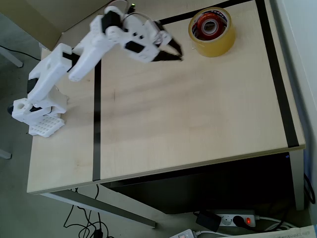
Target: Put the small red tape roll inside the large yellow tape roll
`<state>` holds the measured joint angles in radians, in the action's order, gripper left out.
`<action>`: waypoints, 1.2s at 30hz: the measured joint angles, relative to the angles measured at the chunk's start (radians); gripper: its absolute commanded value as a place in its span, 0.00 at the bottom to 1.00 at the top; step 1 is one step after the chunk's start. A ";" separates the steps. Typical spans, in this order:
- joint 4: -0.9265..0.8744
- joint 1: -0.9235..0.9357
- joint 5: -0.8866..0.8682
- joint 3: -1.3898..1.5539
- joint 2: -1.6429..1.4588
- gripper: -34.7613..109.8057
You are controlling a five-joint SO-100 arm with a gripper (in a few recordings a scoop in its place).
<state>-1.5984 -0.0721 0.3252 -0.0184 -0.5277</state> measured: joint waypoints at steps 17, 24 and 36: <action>0.115 0.074 -0.272 1.181 -1.193 0.24; 0.670 0.087 -0.273 2.203 -1.865 0.24; 0.821 0.098 -0.308 2.760 -2.279 0.24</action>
<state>-0.7777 0.0261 0.0169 2.7412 -2.8072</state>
